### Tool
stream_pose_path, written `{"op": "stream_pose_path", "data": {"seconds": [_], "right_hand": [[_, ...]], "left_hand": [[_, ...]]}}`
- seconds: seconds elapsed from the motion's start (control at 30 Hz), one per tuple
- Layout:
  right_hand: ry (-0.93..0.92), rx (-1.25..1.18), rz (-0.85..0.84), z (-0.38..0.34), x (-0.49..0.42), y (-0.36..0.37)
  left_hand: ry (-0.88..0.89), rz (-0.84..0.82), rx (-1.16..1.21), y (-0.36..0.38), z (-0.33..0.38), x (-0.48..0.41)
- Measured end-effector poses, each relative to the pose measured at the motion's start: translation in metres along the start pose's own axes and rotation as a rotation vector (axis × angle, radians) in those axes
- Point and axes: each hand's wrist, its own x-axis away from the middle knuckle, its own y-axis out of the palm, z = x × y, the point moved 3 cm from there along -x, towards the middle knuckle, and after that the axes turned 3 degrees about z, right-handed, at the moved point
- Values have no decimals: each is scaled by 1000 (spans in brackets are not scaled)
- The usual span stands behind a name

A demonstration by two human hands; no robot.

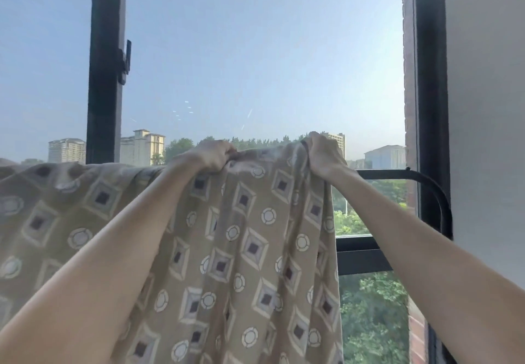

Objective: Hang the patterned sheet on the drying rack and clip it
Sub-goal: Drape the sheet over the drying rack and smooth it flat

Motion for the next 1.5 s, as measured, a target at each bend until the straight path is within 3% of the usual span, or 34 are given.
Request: {"op": "stream_pose_path", "data": {"seconds": [0.07,0.13,0.2,0.3,0.33,0.43,0.57,0.83,0.93,1.03,1.13,1.27,1.33,1.4,1.5], "right_hand": [[53,107,-129,1,-8,4],[51,107,-151,0,-10,10],[24,93,-90,-2,-9,16],[-3,85,-16,-8,-6,23],[-2,78,-4,-10,-4,24],[17,31,18,-12,-2,23],[22,-120,43,-9,2,13],[-407,-166,270,-3,18,6],[-599,-78,236,-17,43,9],[-639,33,141,-30,69,21],[-706,193,158,-35,77,29],[-701,259,41,-44,75,35],[-661,283,33,-45,73,36],[-605,302,40,-46,71,36],[-495,332,30,-56,73,42]], "left_hand": [[14,-28,23,2,0,-2],[19,24,78,2,-3,0],[49,197,21,1,-6,8],[219,592,-70,-6,-1,28],[269,614,-42,-6,1,34],[281,490,64,6,2,45],[315,507,-142,19,3,66],[306,412,-99,15,14,69],[301,396,-120,13,17,68],[285,363,-142,11,16,69],[276,289,-100,9,4,74],[177,278,-122,4,-42,94],[34,314,-260,-1,-75,110],[-109,327,-255,-8,-105,127],[-164,378,-233,-16,-124,140]]}}
